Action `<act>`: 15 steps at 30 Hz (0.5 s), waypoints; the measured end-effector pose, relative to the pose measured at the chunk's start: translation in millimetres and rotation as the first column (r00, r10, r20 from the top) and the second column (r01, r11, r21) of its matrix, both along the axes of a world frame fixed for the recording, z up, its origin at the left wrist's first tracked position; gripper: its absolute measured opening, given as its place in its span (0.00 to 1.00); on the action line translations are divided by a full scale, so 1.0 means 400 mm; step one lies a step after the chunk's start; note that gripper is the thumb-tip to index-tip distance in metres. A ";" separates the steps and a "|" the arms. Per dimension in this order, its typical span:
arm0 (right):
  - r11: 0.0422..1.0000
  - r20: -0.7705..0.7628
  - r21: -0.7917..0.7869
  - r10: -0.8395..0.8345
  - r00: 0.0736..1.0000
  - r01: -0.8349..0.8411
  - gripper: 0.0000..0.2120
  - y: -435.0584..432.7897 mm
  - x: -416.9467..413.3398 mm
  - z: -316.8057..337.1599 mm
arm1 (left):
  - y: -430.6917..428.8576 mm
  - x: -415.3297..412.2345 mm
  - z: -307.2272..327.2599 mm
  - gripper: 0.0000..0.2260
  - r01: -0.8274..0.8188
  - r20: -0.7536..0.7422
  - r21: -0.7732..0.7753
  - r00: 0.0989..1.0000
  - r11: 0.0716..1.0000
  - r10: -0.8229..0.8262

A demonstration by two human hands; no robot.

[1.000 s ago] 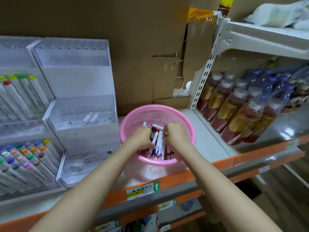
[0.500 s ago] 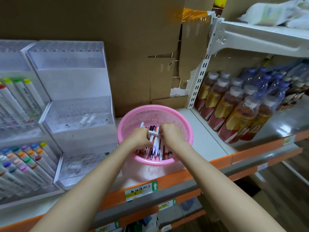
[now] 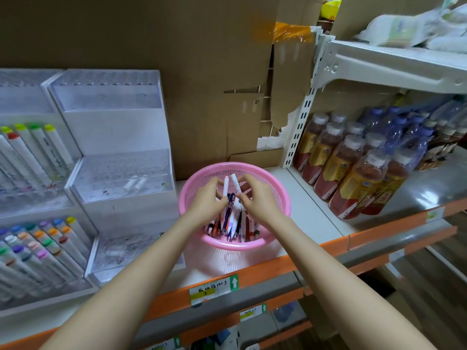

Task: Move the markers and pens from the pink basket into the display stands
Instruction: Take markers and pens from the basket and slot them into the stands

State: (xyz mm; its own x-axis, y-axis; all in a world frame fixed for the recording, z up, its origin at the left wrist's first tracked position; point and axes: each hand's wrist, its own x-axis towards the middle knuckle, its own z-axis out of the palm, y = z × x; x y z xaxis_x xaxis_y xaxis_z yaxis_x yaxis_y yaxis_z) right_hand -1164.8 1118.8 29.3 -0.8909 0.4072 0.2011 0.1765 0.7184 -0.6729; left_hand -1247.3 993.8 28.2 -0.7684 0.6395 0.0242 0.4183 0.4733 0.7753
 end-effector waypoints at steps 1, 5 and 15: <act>0.999 -0.007 -0.035 0.002 1.000 -0.002 0.13 -0.001 0.006 0.006 | -0.003 0.002 0.003 0.15 0.013 -0.024 0.048 1.000 0.999 -0.012; 0.996 -0.043 -0.089 0.008 0.999 -0.012 0.14 -0.008 0.033 0.024 | -0.020 0.005 0.012 0.23 0.064 -0.123 0.173 0.991 0.983 -0.043; 0.986 -0.217 -0.153 0.026 0.976 -0.061 0.11 -0.085 0.058 0.133 | -0.103 0.043 0.151 0.22 0.060 -0.364 0.306 0.930 0.950 0.058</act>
